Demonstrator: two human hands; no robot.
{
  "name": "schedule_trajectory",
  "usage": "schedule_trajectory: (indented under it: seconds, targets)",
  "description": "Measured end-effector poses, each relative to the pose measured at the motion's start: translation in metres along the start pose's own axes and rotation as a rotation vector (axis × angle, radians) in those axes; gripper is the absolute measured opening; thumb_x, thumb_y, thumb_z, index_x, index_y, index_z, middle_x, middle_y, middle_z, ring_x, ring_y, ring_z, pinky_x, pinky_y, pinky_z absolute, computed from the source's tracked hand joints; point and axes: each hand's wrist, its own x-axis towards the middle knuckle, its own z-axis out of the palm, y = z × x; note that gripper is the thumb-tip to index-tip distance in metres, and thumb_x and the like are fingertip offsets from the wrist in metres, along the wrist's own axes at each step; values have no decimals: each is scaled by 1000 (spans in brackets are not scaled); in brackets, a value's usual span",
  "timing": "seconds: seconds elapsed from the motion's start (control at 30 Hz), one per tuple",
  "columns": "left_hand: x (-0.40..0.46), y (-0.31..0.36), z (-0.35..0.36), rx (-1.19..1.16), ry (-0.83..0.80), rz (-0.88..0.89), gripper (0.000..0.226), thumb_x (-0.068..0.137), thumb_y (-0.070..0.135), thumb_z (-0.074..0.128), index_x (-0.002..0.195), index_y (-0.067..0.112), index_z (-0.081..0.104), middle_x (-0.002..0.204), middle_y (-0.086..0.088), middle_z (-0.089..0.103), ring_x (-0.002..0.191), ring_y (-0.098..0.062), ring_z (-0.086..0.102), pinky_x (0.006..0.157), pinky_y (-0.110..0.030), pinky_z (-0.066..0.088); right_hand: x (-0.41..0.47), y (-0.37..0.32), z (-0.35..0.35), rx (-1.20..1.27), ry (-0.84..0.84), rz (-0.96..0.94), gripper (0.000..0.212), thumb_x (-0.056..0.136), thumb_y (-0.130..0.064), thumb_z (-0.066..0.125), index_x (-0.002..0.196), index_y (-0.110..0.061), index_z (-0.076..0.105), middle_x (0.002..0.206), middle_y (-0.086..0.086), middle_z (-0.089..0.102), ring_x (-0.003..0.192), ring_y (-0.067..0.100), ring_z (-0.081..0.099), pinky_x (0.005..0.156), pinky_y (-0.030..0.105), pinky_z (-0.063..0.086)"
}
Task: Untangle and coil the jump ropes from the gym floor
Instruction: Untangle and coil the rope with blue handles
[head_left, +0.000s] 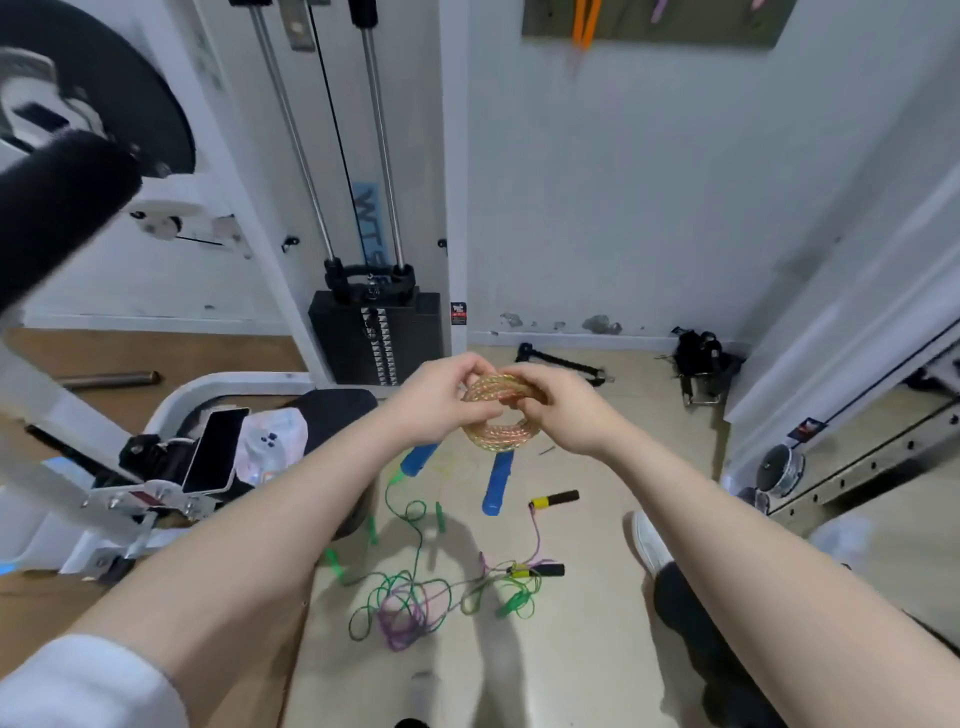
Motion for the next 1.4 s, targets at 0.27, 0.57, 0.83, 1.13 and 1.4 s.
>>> schedule_trajectory:
  seconds: [0.27,0.57,0.83,1.13,1.4]
  targets:
    - [107,6,-61,-31,60,79,20,84,22,67,101,21,56,82,3,61,65,-6,57,67,-21,47,94,-12,-65,253,-9,94,25,86,2,54,100,-18,61,90,5,65,86,18,60,89,39,49]
    - [254,29,-81,-38,74,124,16,91,30,57,100,19,50,73,4,55,65,-11,52,62,-27,41,205,33,-136,409,364,181,17,85,-13,66,92,-14,50,91,20,64,71,19,58,62,22,48]
    - [432,45,-102,-116,64,176,21,87,21,64,103,16,51,74,8,54,62,-3,51,63,-18,45,342,99,-239,461,478,119,17,82,-9,69,84,-18,55,76,6,60,69,17,56,67,28,45]
    - [591,115,-159,-247,276,358,11,89,24,61,97,30,57,84,7,57,72,-7,54,74,-28,48,462,91,-365,717,588,-62,16,90,-6,59,88,-15,46,85,10,61,65,13,66,60,18,52]
    - [688,194,-224,-287,397,597,10,85,27,65,91,33,60,97,-5,65,82,-19,60,83,-39,52,532,57,-485,492,798,-336,7,91,-15,58,91,-16,52,87,17,60,72,19,58,54,20,47]
